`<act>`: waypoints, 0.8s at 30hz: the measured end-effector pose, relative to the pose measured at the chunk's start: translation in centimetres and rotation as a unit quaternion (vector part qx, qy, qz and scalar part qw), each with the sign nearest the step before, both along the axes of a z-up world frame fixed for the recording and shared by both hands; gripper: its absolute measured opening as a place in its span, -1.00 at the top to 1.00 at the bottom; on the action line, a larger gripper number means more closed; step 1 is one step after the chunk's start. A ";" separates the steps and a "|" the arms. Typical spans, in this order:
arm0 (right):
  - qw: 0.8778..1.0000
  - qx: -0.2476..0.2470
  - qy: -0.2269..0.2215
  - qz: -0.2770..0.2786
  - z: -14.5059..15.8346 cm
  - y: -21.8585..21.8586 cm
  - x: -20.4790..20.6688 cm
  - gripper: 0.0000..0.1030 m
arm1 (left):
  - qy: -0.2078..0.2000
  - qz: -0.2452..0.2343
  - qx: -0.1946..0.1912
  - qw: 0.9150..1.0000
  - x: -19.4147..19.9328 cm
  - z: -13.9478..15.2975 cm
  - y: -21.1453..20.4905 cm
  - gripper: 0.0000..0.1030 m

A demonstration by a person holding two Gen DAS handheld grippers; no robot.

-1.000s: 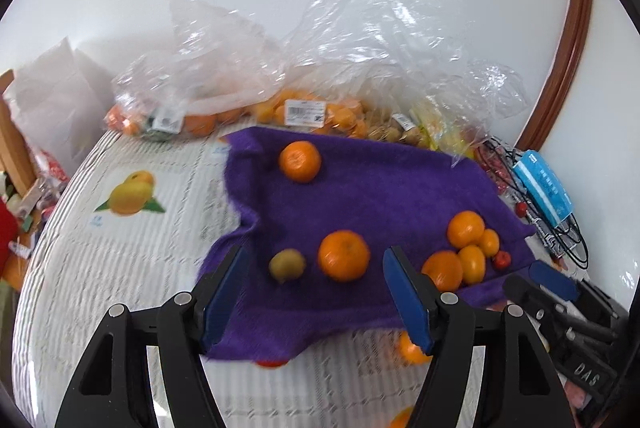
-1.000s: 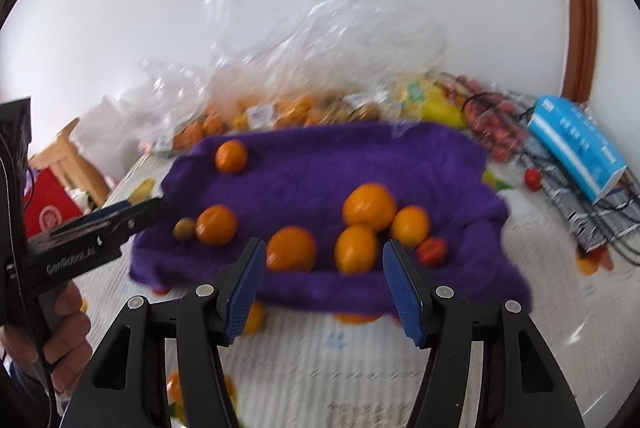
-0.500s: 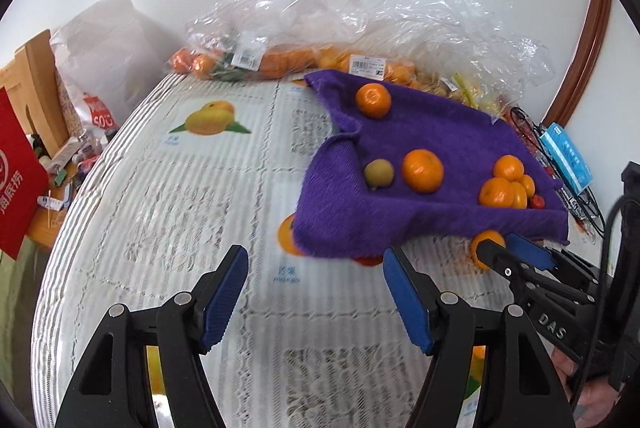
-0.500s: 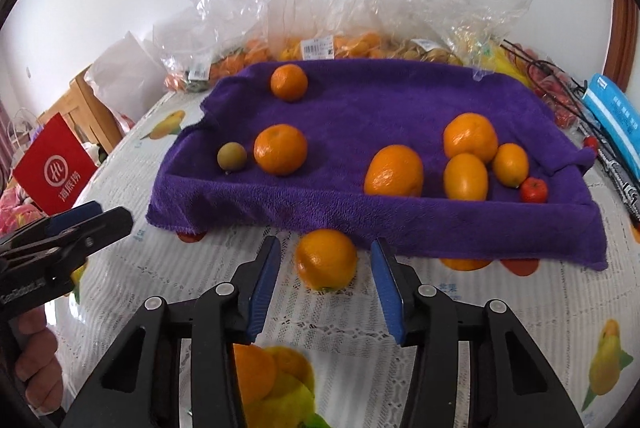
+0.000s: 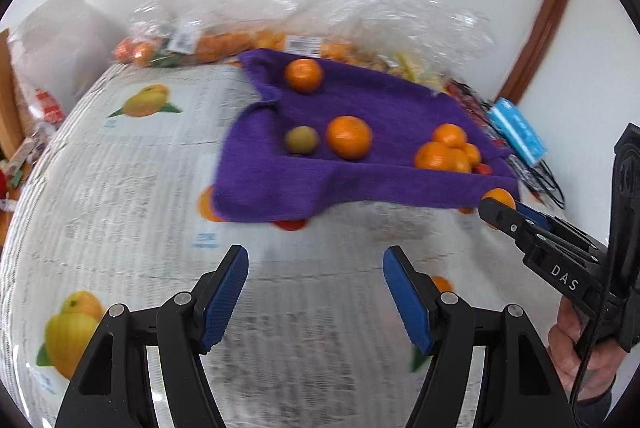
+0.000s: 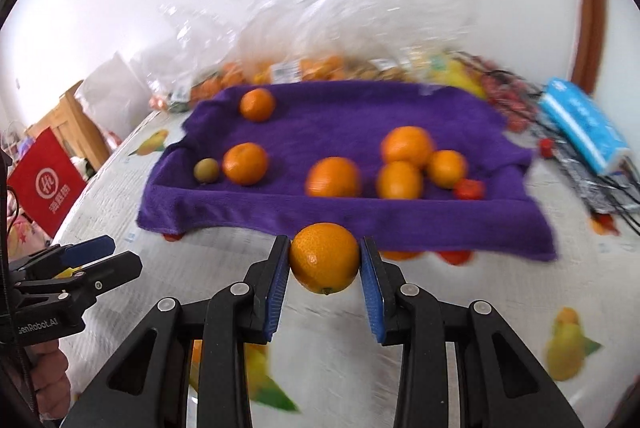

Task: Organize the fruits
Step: 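Close the right tool on a loose orange while the left tool closes on another, then lift both held oranges and carry them over the purple towel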

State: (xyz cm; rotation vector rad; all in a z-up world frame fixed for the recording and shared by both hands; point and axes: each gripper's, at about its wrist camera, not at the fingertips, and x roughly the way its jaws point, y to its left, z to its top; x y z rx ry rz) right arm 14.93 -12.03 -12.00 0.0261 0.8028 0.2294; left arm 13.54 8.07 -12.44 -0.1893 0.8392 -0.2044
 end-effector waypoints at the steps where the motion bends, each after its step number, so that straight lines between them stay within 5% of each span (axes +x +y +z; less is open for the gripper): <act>1: 1.000 0.000 -0.002 -0.005 0.1 -0.7 -0.3 0.32 | 0.000 -0.011 -0.001 1.000 -0.1 0.1 -0.8 -0.32; 10: 0.998 -0.012 -0.014 -0.053 0.3 -6.1 -3.7 0.32 | 0.023 -0.055 0.041 0.997 -1.0 -1.8 -7.5 -0.28; 13: 0.998 0.002 -0.008 -0.061 -0.1 -7.4 -4.4 0.32 | 0.024 -0.054 0.057 0.997 -1.2 -2.4 -8.6 -0.09; 17: 0.998 0.012 -0.006 -0.060 -0.7 -8.2 -4.9 0.32 | 0.009 -0.042 0.087 0.995 -1.6 -2.5 -9.1 0.42; 24: 0.999 0.007 -0.003 -0.043 -1.9 -7.7 -4.6 0.32 | 0.005 0.003 0.110 0.994 -1.1 -2.3 -7.6 0.41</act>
